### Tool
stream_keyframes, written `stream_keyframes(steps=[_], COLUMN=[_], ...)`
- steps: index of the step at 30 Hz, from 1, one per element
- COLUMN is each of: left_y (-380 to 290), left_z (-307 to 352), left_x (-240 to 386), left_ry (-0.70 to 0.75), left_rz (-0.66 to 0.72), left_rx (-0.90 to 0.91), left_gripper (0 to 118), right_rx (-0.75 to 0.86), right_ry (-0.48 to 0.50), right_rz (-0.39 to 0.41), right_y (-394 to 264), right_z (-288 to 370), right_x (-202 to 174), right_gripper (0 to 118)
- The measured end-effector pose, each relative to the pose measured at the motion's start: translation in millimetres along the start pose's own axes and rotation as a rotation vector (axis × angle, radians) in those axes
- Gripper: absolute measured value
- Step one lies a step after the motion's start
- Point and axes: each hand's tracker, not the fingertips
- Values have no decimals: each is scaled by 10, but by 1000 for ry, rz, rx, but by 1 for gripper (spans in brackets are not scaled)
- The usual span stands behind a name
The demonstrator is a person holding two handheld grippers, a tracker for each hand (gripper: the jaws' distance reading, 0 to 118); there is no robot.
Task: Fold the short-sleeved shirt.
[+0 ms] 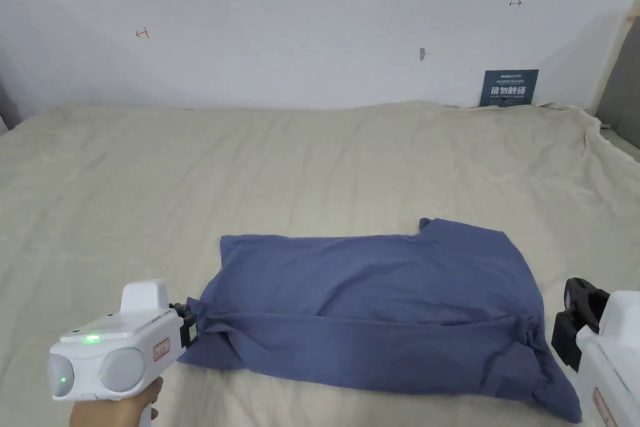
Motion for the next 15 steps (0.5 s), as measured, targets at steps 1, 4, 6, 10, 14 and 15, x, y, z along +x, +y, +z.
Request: stream_keyframes(steps=[1, 4, 6, 10, 14, 15], left_y=[13, 32, 47, -4, -78, -88], left_z=[-103, -521, -656, -1041, -1160, -1196], left_x=[-39, -201, -196, -332, -319, -329], left_ry=[-5, -11, -16, 35, 90, 91], left_rz=[8, 32, 51, 70, 51, 50], left_rx=[-48, -135, -188, -292, -320, -334], left_gripper=[0, 9, 22, 87, 86, 81], right_rx=[-10, -32, -48, -84, -118, -126], right_ry=[1, 4, 4, -3, -13, -14], right_rz=[0, -4, -1, -6, -23, -26], right_y=[-12, -60, -92, -174, -241, -252], right_z=[-33, -120, -194, -340, -462, -491], right_x=[7, 20, 35, 86, 134, 146], right_gripper=[0, 0, 0, 0, 0, 0])
